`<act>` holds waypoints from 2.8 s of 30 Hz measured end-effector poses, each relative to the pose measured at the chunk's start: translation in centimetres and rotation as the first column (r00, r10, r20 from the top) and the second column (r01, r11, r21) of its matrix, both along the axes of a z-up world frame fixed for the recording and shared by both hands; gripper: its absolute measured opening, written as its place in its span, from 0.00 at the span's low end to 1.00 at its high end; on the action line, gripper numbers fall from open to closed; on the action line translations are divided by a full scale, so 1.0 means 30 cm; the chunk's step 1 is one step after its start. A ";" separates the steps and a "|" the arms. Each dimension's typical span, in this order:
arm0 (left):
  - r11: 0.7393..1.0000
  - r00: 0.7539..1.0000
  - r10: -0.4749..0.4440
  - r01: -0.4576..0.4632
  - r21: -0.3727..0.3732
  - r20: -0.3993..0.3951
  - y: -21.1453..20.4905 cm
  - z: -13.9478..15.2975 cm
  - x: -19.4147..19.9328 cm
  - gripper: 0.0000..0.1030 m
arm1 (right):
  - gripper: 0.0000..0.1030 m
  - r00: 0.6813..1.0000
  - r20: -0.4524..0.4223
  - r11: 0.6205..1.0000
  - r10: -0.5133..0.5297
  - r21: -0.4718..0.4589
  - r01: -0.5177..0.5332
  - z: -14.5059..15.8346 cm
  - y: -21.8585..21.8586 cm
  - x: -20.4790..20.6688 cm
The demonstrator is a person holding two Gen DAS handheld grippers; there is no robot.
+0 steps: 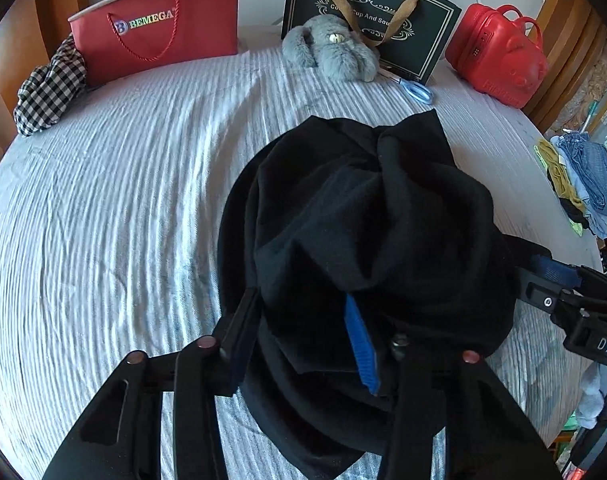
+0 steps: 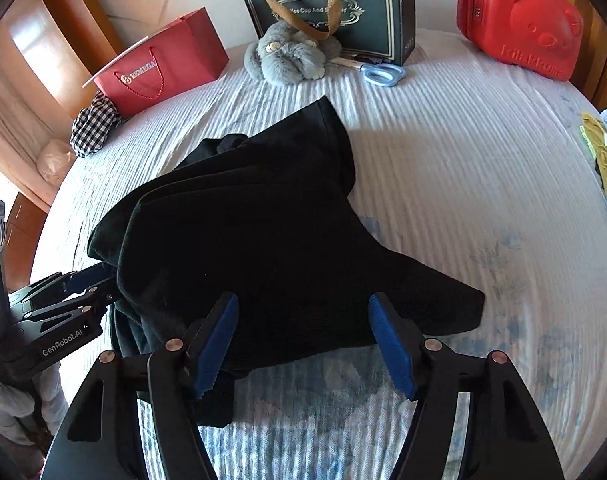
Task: Fold clothes
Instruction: 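Grasp the black T-shirt edge with the right gripper while the left gripper grasps another edge, then lift the T-shirt with both grippers, shake it open and lay it flat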
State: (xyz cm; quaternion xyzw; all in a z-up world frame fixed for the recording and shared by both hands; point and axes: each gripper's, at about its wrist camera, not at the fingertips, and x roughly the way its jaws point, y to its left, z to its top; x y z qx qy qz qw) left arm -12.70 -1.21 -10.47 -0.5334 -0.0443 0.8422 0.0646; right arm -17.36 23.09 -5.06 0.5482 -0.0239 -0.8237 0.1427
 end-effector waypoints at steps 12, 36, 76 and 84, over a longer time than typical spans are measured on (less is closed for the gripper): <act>1.000 0.988 -0.028 0.026 -0.010 -0.155 -0.007 0.200 0.020 0.03 | 0.13 0.986 -0.166 1.000 0.016 0.010 -0.015 0.117 0.010 -0.009; 0.999 0.995 0.004 0.000 0.032 -0.097 -0.083 0.168 -0.182 0.49 | 0.58 0.984 -0.180 0.999 -0.013 -0.040 0.006 0.252 0.141 -0.061; 0.996 0.934 -0.087 0.088 -0.015 -0.346 -0.087 0.656 -0.395 0.15 | 0.07 0.817 -0.548 0.982 -0.178 -0.041 0.187 0.662 0.295 -0.153; 0.994 0.989 -0.110 0.111 0.008 -0.099 -0.046 0.284 -0.272 0.27 | 0.07 0.869 -0.314 0.917 -0.383 -0.013 0.399 0.356 0.622 0.193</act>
